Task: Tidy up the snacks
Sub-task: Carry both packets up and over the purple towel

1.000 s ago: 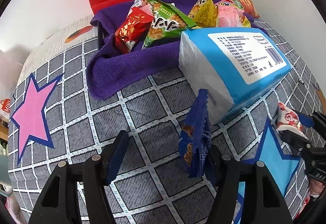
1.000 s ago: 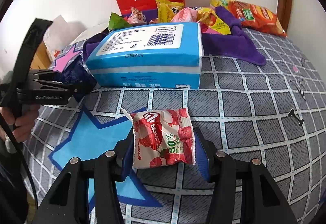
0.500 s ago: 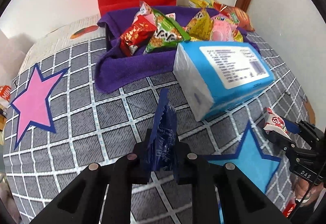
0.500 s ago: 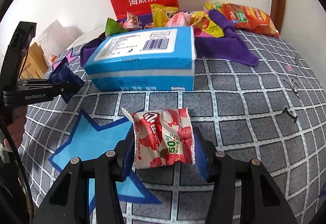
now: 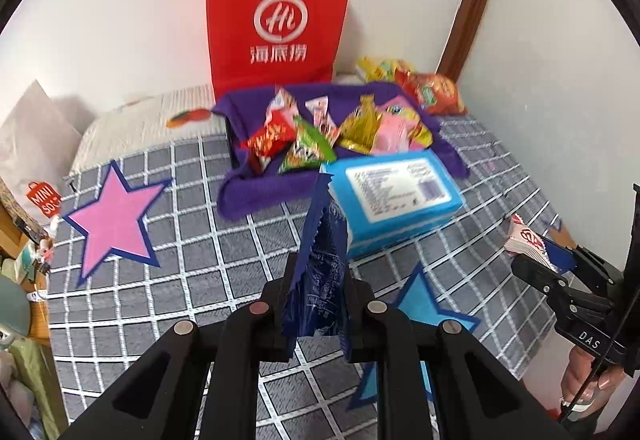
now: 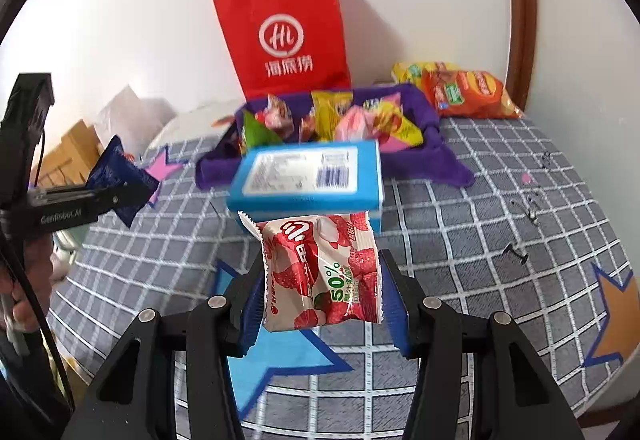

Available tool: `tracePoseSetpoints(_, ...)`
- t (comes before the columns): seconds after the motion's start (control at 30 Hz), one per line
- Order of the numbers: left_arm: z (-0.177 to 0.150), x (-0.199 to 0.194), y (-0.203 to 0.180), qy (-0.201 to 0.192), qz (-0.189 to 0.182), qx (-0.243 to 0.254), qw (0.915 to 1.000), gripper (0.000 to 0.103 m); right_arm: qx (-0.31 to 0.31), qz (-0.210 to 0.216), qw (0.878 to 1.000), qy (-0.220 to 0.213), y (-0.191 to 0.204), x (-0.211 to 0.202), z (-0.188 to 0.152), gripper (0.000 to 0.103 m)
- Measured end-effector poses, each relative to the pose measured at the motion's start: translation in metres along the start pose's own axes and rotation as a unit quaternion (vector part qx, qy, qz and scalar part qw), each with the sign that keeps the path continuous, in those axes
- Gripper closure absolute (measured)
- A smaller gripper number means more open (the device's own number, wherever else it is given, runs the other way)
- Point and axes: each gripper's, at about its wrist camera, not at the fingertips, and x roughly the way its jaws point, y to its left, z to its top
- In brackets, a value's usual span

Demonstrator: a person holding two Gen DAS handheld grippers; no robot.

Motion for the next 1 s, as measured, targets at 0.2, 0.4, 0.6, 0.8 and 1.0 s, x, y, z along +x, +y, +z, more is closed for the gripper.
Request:
tracePoseSetpoints(0.2,0.014,-0.031,-0.001,-0.021,-0.001,-0.013,0.9997,0.088,0.030,0.006,0.999,-0.013,0.002,-0.017,0.022,0.052)
tracePoseSetpoints(0.4,0.030,-0.045,-0.007,-0.042,-0.010,-0.027,0.9987,0.088,0.048,0.013,0.999,-0.008,-0.003,-0.024,0.043,0.052)
tracePoseSetpoints(0.6,0.050,-0.027,-0.018,-0.051,-0.022,-0.029,0.9980,0.088,0.040,0.005,0.999,-0.003,-0.011,-0.021,0.063,0.052)
tracePoseSetpoints(0.8,0.073,-0.001,-0.020,-0.048,-0.029,-0.033,0.9979,0.088,0.018,0.002,1.000,-0.014,-0.008,-0.013,0.085,0.052)
tracePoseSetpoints(1.0,0.098,0.018,-0.008,-0.047,-0.029,-0.043,0.9976,0.088,0.008,0.006,1.000,-0.024,-0.004,0.001,0.112,0.052)
